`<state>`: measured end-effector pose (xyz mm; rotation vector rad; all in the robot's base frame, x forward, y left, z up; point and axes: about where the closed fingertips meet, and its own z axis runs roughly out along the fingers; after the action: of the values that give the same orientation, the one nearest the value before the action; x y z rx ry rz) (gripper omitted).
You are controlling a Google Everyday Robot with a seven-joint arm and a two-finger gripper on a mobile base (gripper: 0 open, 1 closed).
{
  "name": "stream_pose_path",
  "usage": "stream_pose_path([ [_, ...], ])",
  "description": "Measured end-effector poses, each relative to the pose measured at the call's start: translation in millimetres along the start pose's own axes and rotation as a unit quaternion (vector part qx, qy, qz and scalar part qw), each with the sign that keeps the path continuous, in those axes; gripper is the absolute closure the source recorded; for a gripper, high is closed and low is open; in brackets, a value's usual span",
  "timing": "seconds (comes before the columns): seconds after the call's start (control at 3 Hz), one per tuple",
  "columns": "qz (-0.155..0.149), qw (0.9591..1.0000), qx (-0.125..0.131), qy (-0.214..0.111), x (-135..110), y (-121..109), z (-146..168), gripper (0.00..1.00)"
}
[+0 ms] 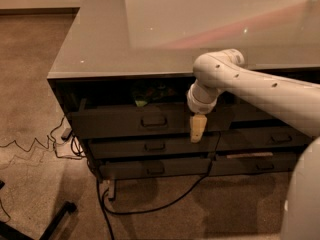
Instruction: Open top drawer
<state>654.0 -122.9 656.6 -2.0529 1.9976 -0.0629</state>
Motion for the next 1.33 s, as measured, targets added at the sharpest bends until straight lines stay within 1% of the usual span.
stream_pose_path([
  [0.33, -0.008, 0.9999, 0.001, 0.009, 7, 19, 6, 0.0],
  [0.67, -0.01, 0.9998, 0.0, 0.019, 16, 37, 11, 0.19],
  [1.0, -0.009, 0.9995, 0.002, 0.029, 23, 53, 9, 0.42],
  [1.33, -0.009, 0.9995, 0.002, 0.029, 22, 51, 1, 0.65],
])
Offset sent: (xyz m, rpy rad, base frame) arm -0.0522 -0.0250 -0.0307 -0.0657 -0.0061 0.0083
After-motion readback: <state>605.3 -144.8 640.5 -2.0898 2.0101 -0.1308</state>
